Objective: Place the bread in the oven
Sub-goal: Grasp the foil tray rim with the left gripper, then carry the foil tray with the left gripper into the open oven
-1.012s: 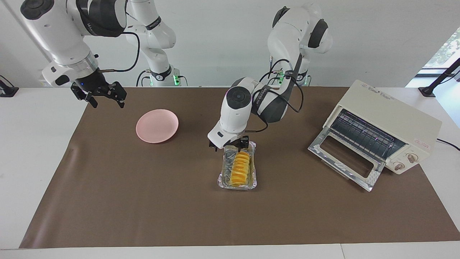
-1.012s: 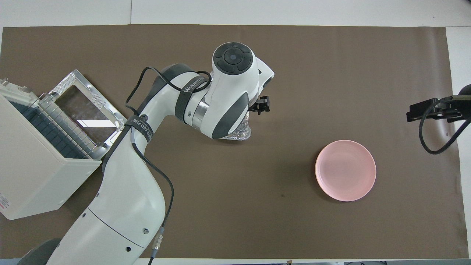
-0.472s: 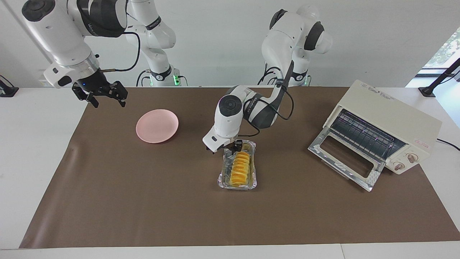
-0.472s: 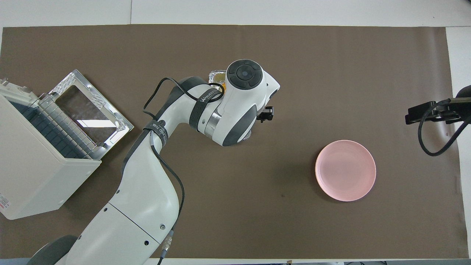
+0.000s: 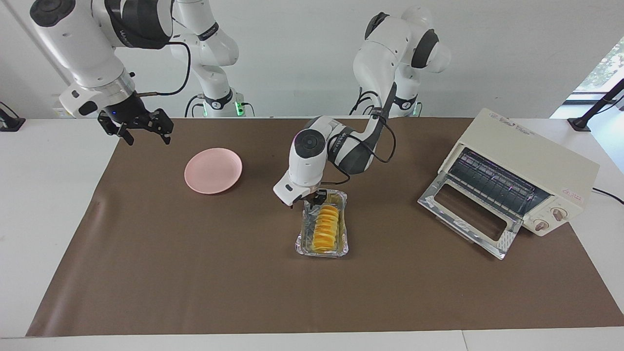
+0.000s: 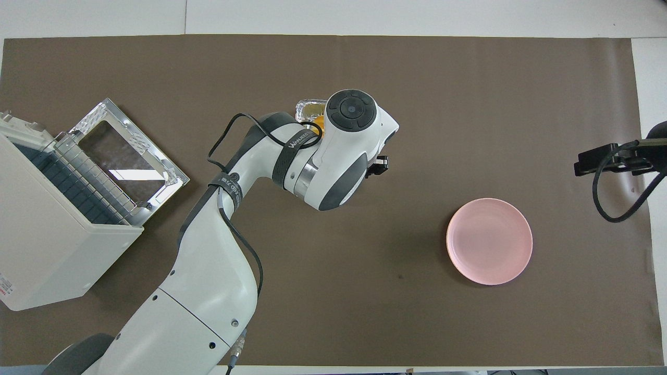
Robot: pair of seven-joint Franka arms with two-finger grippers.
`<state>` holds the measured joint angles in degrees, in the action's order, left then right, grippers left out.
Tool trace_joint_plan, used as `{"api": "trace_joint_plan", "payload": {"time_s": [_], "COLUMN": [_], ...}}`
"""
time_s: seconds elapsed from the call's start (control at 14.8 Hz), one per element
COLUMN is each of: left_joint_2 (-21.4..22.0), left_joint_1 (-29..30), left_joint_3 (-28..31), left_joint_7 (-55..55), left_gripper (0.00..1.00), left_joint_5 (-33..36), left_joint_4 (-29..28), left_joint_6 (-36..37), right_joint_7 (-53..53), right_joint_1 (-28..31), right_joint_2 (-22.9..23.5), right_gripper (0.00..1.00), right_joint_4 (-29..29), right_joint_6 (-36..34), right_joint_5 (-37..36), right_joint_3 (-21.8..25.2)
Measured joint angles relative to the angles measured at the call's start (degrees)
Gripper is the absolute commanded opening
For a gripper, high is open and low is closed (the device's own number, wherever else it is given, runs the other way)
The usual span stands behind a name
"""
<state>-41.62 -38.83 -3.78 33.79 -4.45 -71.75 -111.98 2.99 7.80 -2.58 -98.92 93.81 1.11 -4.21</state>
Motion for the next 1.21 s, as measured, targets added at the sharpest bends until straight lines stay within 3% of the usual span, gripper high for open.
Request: {"api": "trace_joint_plan", "payload": {"time_s": [0.07,0.27,0.4,0.88,1.21], "left_joint_2": [0.0,0.0,0.0,0.1,1.4], "left_joint_1": [0.0,0.0,0.0,0.1,0.1], "left_joint_3": [0.0,0.0,0.1,1.4,8.3], "left_joint_7": [0.3,0.5,0.6,1.4,9.7], "left_gripper": [0.31,0.18,0.00,0.00,0.00], "left_joint_5": [0.0,0.0,0.0,0.0,0.0], "left_joint_4": [0.0,0.0,0.0,0.2,4.1], "left_joint_6": [0.0,-0.1,-0.1,2.2,11.2], "right_joint_7": [0.0,0.0,0.0,0.0,0.0], "right_joint_1": [0.0,0.0,0.0,0.0,0.0], "right_joint_2": [0.0,0.0,0.0,0.0,0.0], "right_gripper": [1.00,1.00,1.00,1.00,1.00], "right_joint_4": [0.0,0.0,0.0,0.0,0.0], "right_joint_6": [0.0,0.0,0.0,0.0,0.0], "right_joint_5": [0.0,0.0,0.0,0.0,0.0], "right_joint_3": [0.0,0.0,0.0,0.0,0.0]}}
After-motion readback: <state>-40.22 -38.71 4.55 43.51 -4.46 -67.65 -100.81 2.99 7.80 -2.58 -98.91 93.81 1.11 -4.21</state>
